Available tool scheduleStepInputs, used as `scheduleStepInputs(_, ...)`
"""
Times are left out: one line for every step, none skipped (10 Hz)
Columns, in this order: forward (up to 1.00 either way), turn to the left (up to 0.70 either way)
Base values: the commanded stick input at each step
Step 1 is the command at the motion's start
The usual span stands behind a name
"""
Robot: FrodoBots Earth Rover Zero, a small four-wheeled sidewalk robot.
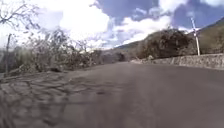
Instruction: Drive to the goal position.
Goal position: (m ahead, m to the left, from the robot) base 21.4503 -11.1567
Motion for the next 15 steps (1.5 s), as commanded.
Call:
scheduleStepInputs(0.70, 0.00)
scheduleStepInputs(0.70, 0.00)
scheduleStepInputs(0.70, 0.00)
scheduleStepInputs(0.70, 0.00)
scheduleStepInputs(0.70, 0.00)
scheduleStepInputs(0.70, 0.00)
scheduleStepInputs(0.70, 0.00)
scheduleStepInputs(0.70, 0.00)
scheduleStepInputs(0.70, 0.00)
scheduleStepInputs(0.70, 0.00)
scheduleStepInputs(0.70, 0.00)
scheduleStepInputs(0.70, 0.00)
scheduleStepInputs(0.70, 0.00)
scheduleStepInputs(0.70, 0.00)
scheduleStepInputs(0.70, 0.00)
